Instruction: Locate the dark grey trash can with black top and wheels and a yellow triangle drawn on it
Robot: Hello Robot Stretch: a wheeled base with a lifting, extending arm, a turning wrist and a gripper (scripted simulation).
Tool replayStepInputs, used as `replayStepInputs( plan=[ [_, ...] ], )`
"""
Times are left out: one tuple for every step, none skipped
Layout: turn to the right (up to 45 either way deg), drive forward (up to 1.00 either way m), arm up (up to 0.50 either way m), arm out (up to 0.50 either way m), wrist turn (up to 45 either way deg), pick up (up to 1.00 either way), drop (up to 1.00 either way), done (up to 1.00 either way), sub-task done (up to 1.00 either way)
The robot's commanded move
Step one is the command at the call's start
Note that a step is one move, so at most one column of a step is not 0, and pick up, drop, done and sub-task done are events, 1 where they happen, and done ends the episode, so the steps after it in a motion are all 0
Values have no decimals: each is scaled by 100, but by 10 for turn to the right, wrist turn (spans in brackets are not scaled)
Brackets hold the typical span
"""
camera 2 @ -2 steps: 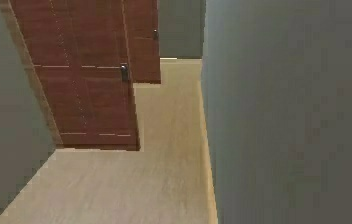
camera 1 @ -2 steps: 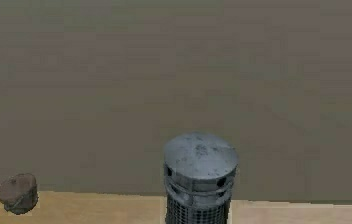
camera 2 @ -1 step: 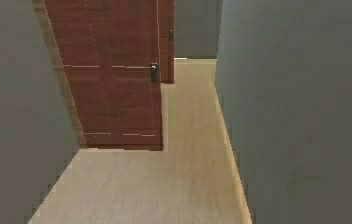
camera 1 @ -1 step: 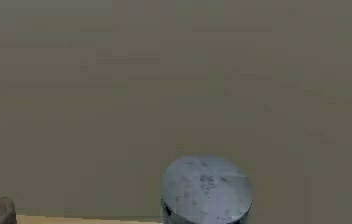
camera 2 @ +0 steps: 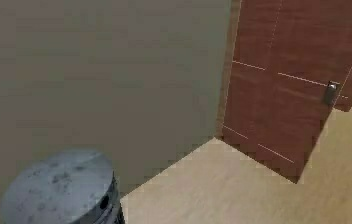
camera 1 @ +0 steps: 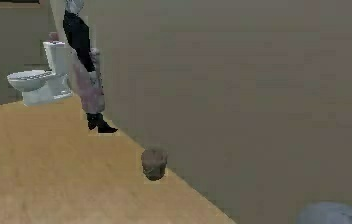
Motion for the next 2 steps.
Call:
replayStepInputs(
  plan=[
    [-330, 0, 0, 0, 0, 0, 0, 0, 0],
    [0, 100, 0, 0, 0, 0, 0, 0, 0]
  ],
)
